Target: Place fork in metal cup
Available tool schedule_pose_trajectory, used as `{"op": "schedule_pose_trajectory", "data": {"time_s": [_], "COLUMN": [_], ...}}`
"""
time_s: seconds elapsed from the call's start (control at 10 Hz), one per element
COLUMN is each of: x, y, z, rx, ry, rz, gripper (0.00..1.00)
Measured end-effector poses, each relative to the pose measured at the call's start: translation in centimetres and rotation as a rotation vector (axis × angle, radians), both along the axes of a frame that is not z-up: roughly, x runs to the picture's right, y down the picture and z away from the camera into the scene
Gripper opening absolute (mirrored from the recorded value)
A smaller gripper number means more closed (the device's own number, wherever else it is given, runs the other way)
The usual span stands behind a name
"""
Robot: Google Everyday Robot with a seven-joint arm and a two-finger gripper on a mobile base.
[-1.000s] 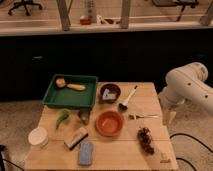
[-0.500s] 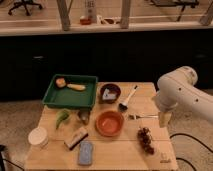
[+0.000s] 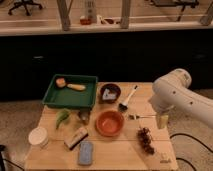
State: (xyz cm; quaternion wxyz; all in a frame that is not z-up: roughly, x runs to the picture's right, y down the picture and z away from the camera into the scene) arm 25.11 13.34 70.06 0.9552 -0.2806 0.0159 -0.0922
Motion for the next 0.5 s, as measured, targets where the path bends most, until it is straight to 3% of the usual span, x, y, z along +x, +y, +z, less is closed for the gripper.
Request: {"op": "schedule_pose_trajectory", "data": {"time_s": [0.5], "x": [-1.6], "y": [1.3], "z": [0.6], "rx": [0.001], "ry": [-0.039], "rz": [-0.093], "gripper": [0.8]}}
